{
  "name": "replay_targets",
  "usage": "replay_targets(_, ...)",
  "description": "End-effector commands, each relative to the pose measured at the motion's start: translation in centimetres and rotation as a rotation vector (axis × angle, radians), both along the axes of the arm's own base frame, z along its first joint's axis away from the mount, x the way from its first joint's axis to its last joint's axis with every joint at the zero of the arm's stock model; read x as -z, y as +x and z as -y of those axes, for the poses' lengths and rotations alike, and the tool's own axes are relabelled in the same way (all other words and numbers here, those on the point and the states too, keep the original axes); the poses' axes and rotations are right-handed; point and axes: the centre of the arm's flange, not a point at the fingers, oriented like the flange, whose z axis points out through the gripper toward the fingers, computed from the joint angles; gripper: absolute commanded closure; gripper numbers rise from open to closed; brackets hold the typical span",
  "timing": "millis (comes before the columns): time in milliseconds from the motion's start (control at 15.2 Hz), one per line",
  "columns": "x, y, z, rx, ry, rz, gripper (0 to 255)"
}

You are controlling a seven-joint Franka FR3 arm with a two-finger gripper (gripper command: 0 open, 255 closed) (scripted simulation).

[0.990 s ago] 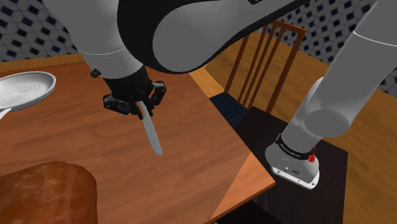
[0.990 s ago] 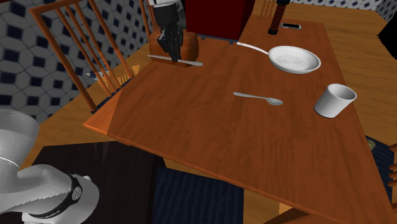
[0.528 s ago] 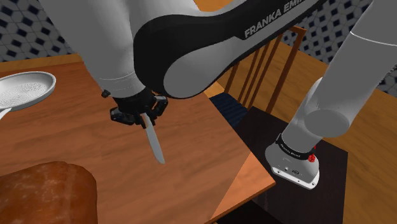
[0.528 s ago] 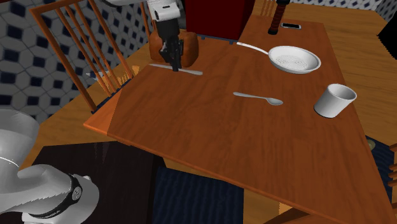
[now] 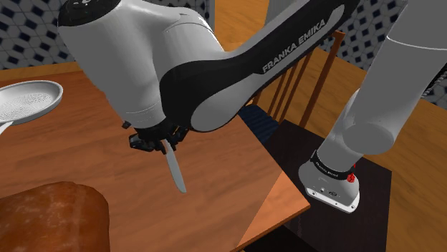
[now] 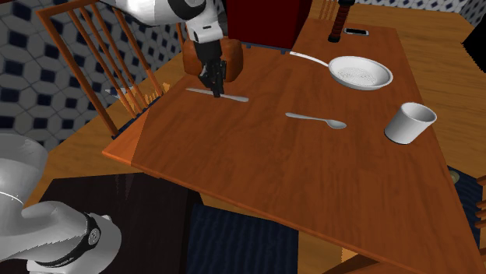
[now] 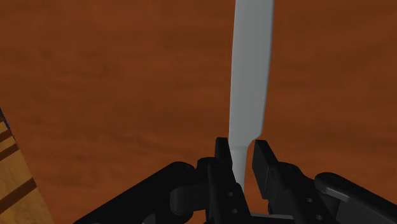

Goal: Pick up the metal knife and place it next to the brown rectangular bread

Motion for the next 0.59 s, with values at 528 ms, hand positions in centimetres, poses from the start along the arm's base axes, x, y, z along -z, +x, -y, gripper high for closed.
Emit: replay_targets(528,5.4,-0.2,0.0,0.0,0.0,0.0,255)
